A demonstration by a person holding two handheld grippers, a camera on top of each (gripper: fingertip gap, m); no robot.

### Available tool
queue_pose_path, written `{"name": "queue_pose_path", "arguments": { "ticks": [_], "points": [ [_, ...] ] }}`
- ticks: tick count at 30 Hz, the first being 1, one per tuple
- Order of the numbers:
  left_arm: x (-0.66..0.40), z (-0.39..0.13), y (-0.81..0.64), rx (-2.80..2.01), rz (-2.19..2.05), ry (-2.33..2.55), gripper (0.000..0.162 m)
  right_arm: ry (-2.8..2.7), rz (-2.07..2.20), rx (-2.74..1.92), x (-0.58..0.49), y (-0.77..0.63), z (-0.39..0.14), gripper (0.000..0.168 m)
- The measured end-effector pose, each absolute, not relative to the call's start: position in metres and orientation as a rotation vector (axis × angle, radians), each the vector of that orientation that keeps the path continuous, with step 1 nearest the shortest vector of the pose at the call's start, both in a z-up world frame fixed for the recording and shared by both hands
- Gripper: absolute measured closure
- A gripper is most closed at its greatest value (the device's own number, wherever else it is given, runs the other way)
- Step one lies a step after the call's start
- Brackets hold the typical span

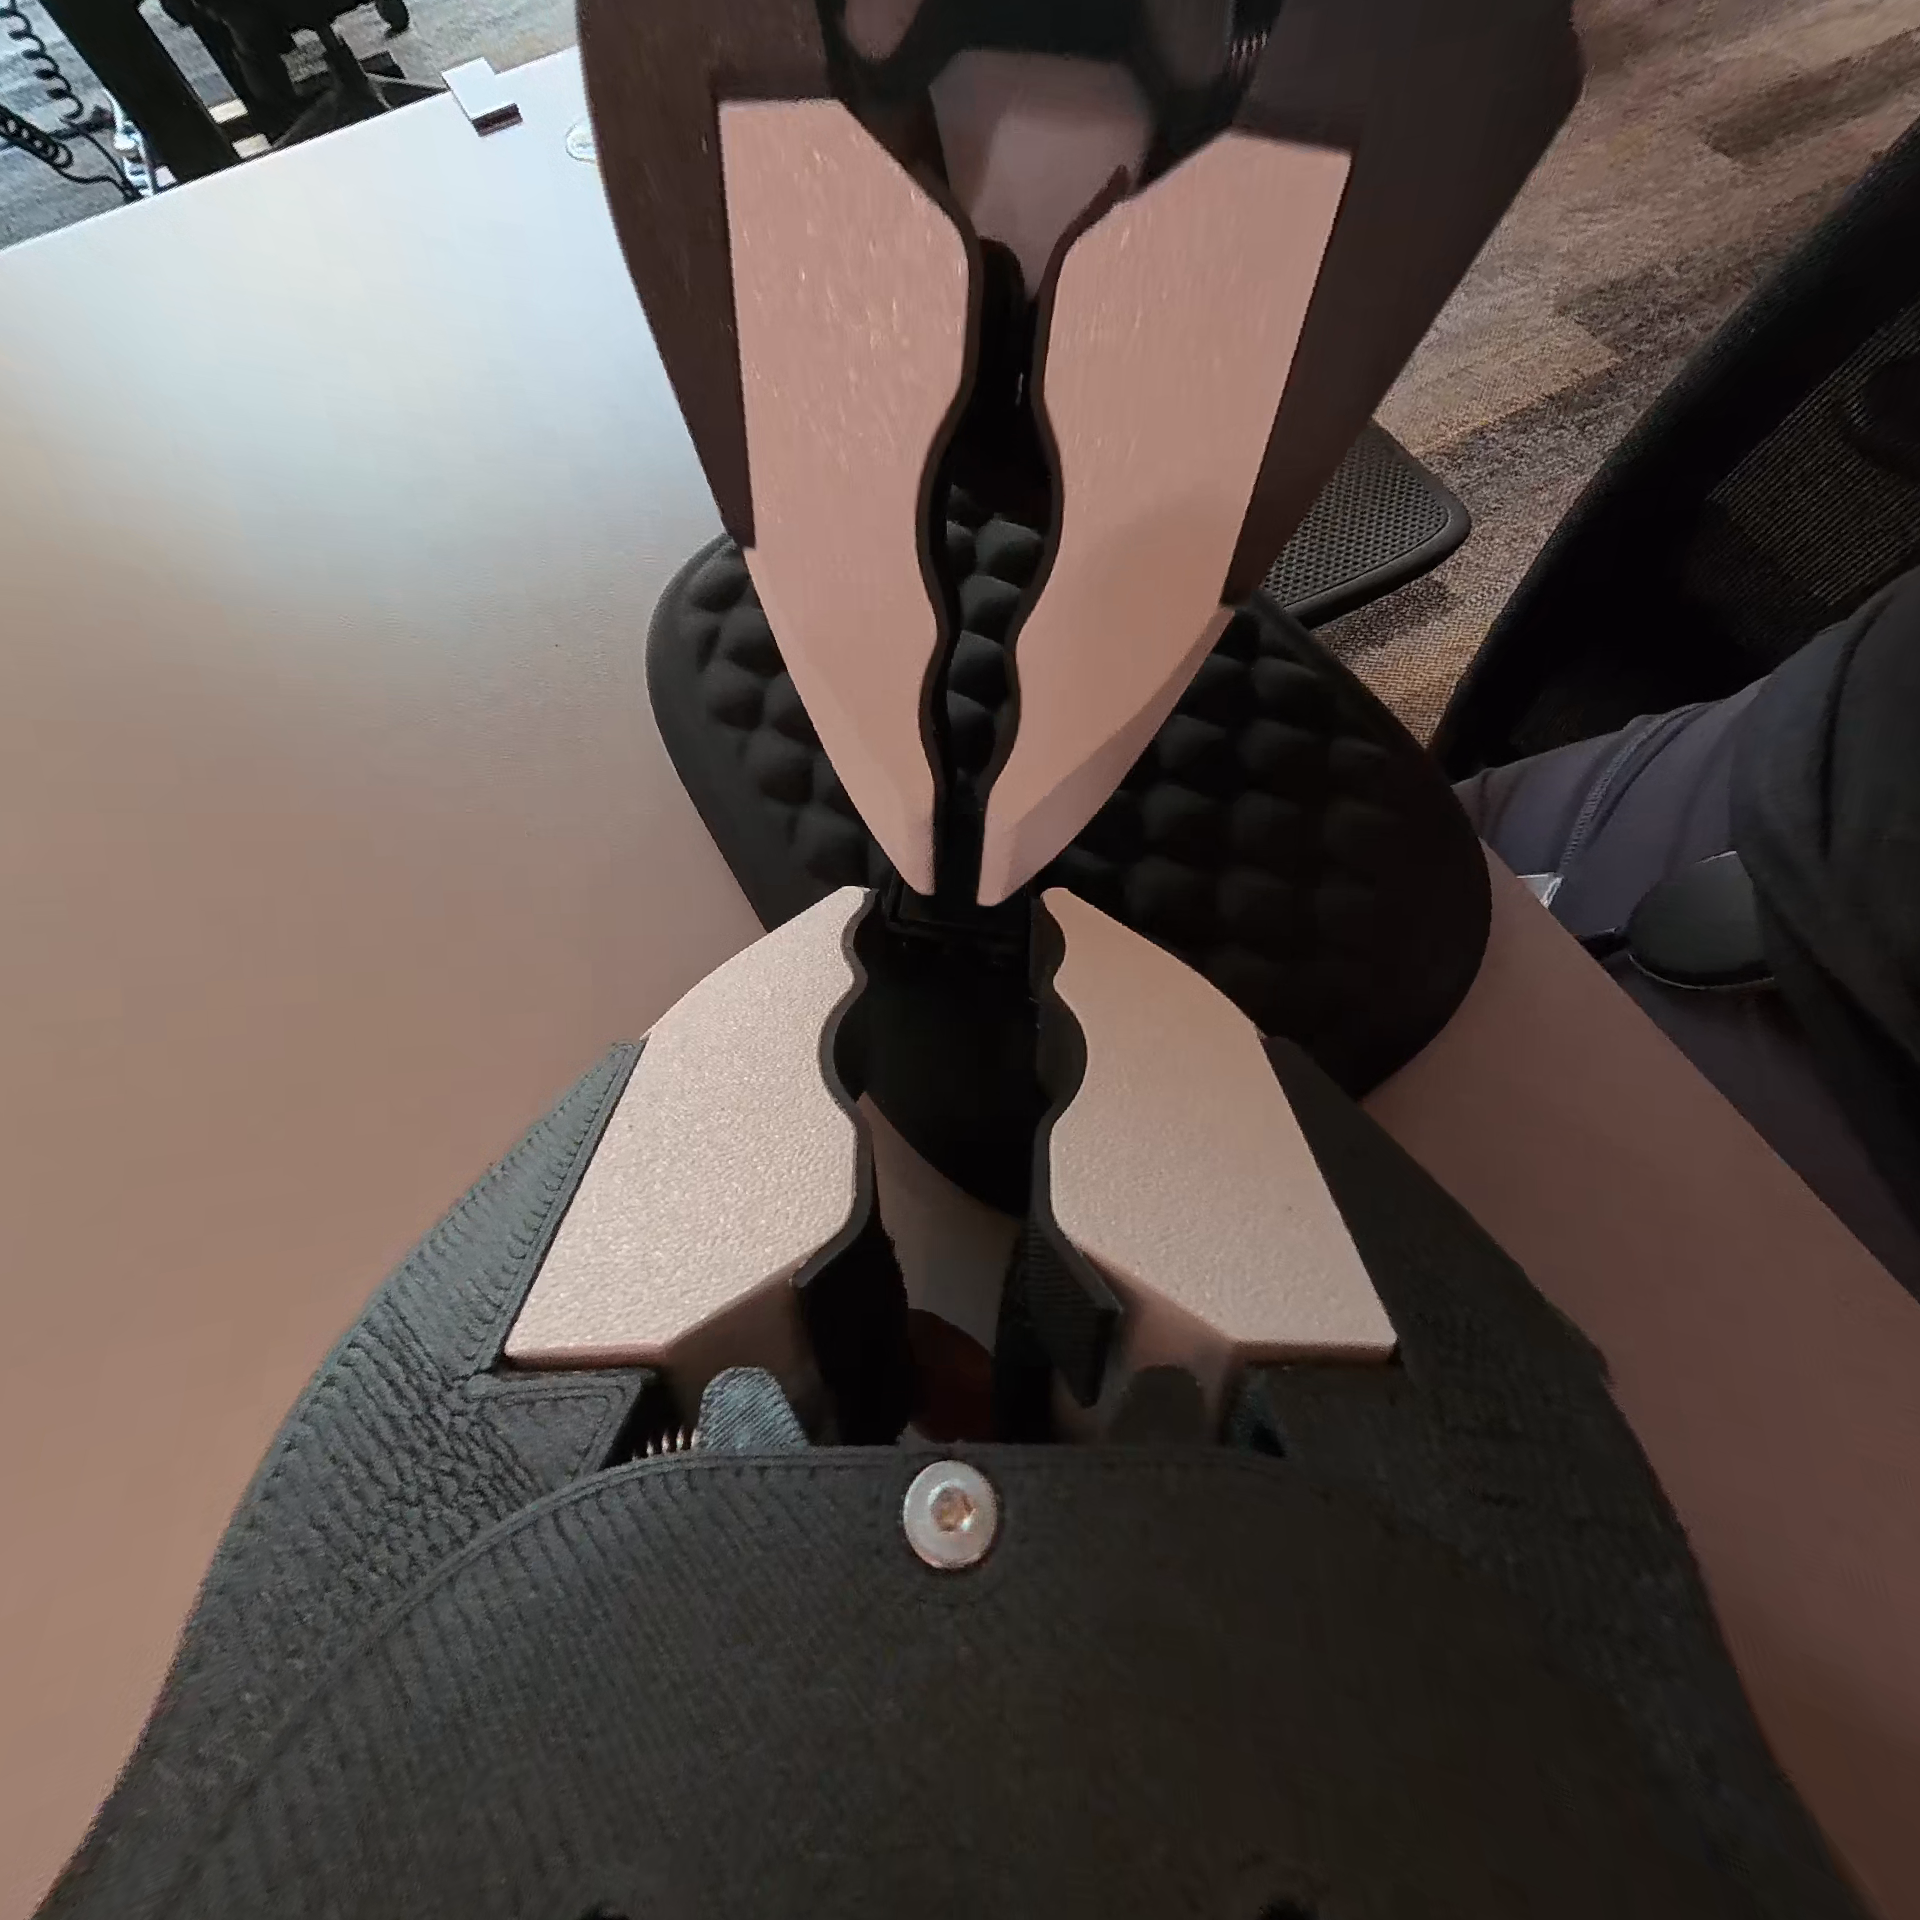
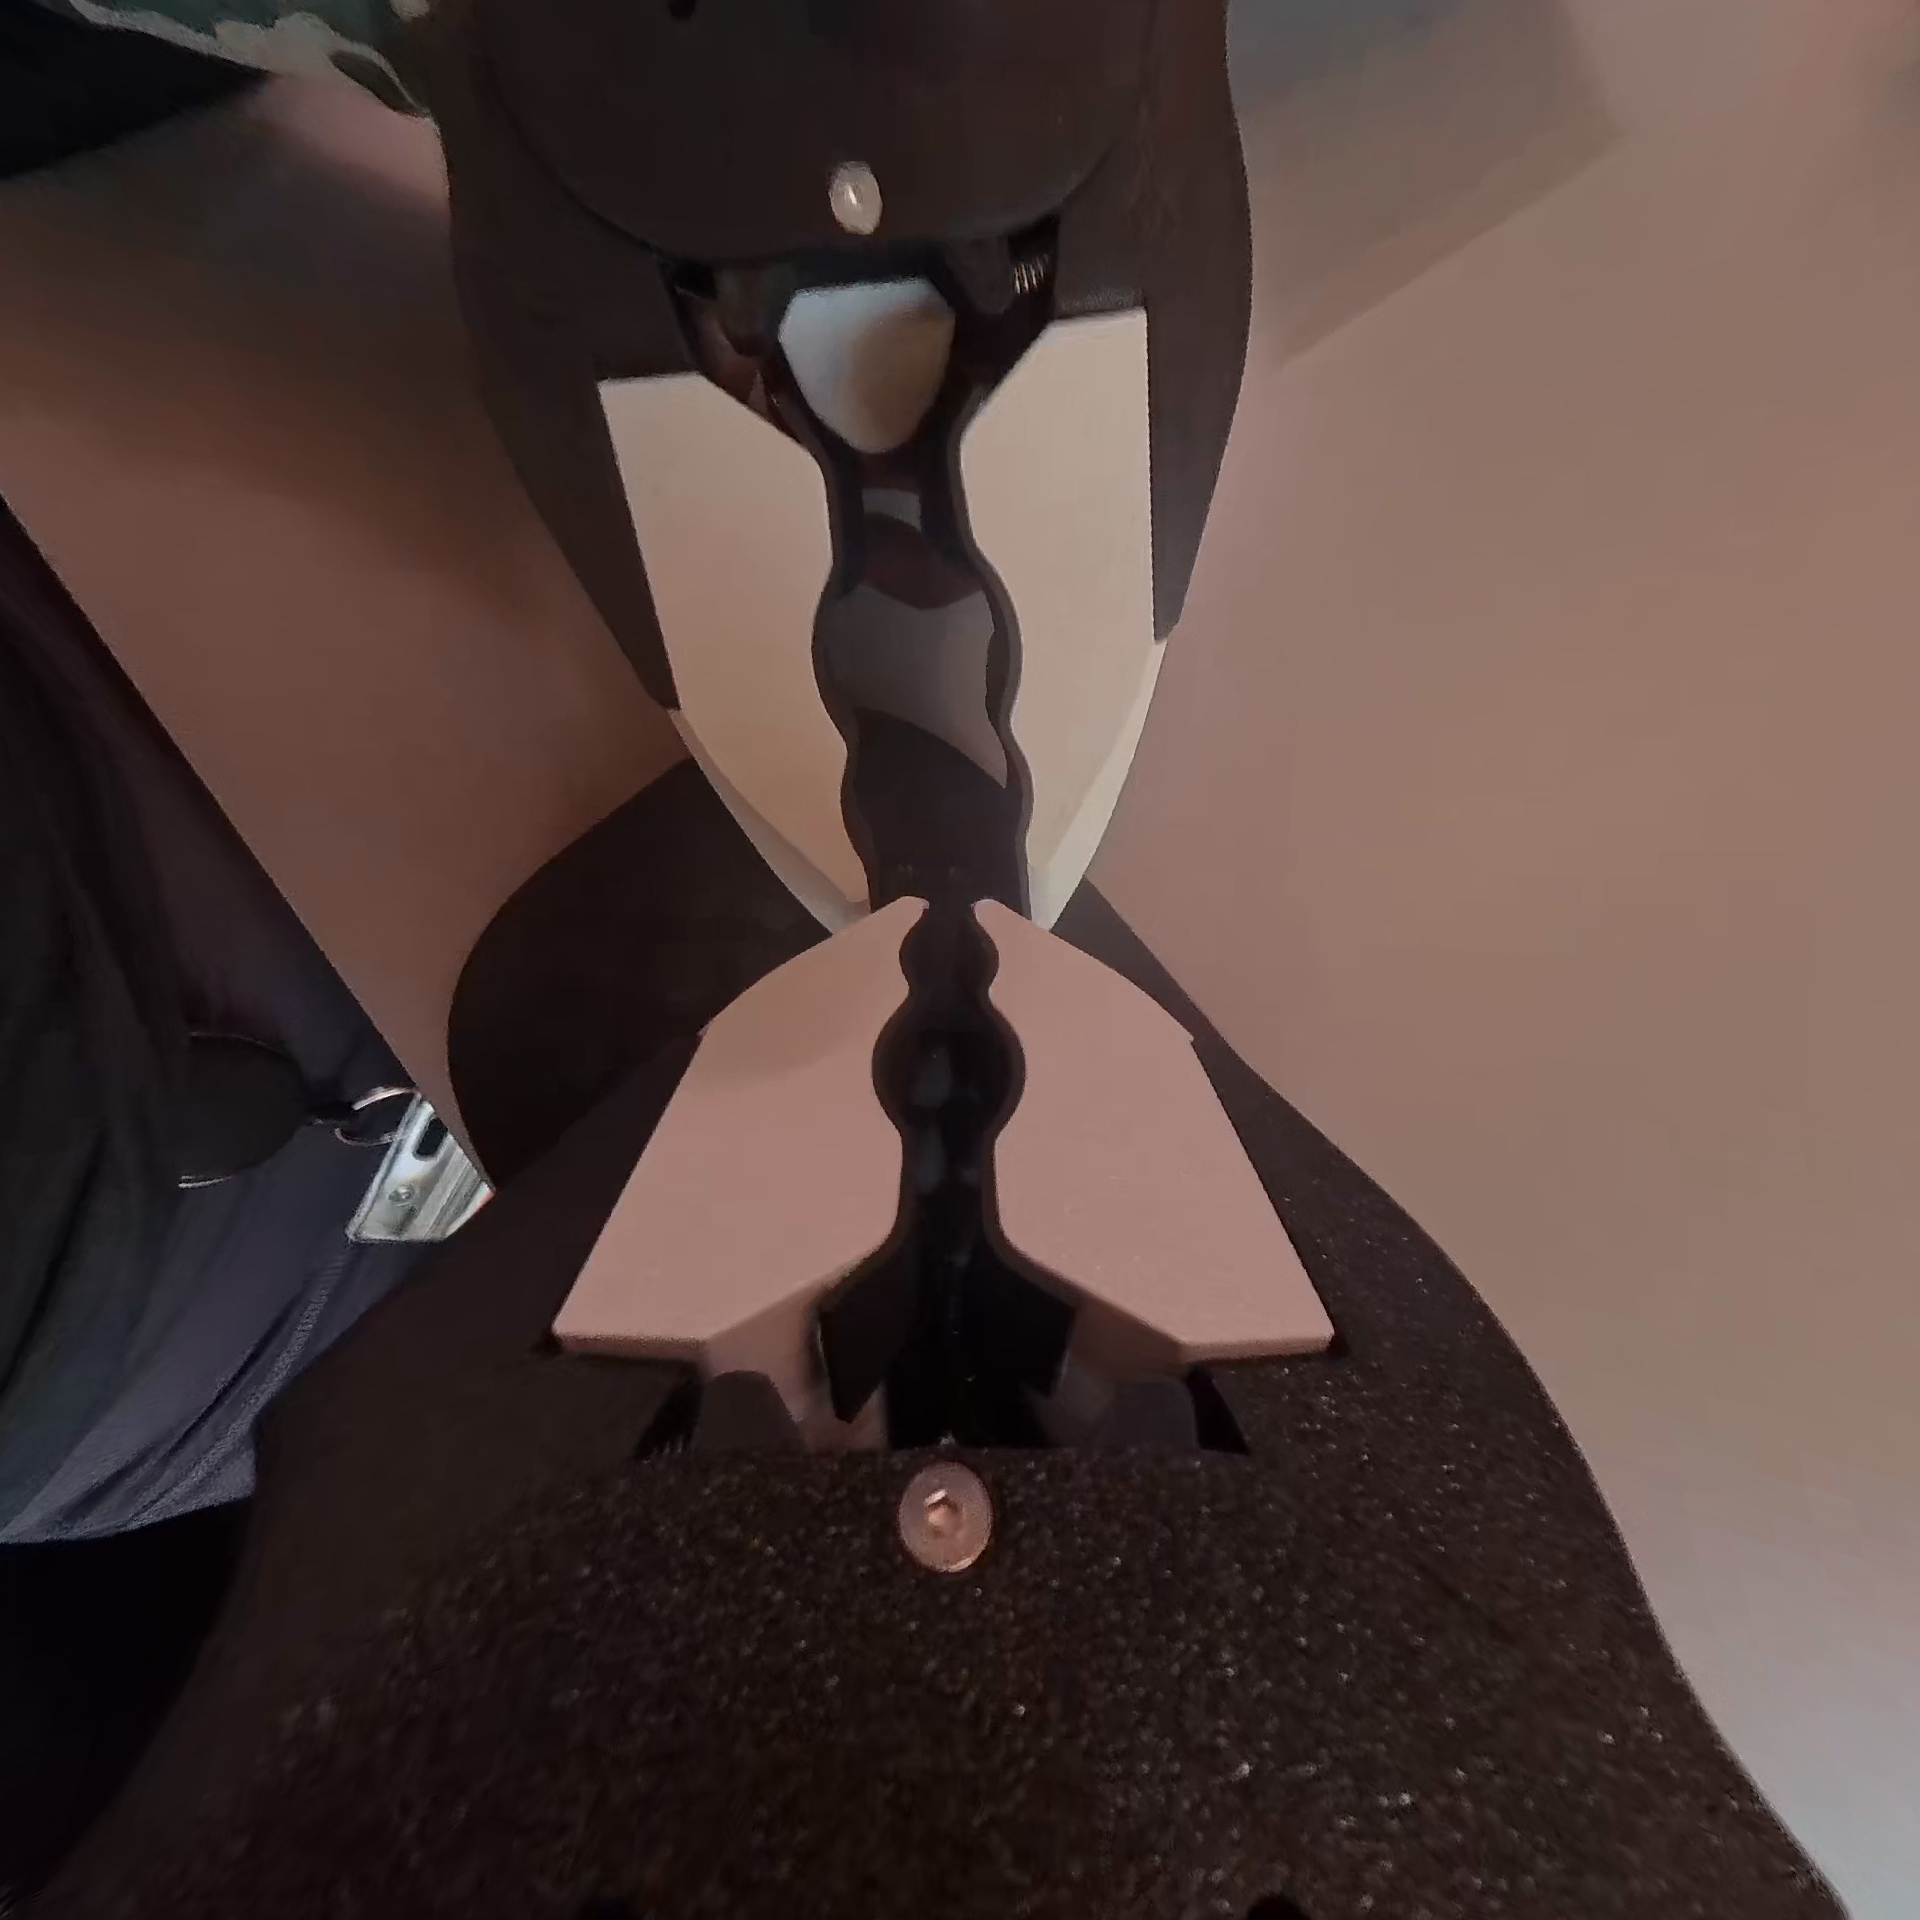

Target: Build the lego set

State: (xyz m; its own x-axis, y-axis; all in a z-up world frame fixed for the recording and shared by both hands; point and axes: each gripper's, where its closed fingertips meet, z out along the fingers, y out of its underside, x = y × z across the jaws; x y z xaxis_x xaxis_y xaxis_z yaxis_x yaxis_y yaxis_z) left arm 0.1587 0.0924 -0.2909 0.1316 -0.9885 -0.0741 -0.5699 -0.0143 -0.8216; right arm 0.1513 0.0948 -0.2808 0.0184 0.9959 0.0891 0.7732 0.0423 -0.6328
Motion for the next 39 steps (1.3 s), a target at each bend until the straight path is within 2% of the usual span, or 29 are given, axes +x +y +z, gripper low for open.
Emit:
{"name": "queue_pose_path", "arguments": {
  "ticks": [14, 39],
  "points": [
    [0.159, -0.291, 0.092, -1.692, -0.736, 1.521, 0.134, -1.745, 0.618, -1.826, 0.166, 0.1, -0.267, 0.162],
    [0.16, -0.295, 0.093, -1.709, -0.718, 1.535, 0.135, -1.955, 0.383, -1.986, 0.172, 0.097, -0.29, 0.167]
  ]
}}
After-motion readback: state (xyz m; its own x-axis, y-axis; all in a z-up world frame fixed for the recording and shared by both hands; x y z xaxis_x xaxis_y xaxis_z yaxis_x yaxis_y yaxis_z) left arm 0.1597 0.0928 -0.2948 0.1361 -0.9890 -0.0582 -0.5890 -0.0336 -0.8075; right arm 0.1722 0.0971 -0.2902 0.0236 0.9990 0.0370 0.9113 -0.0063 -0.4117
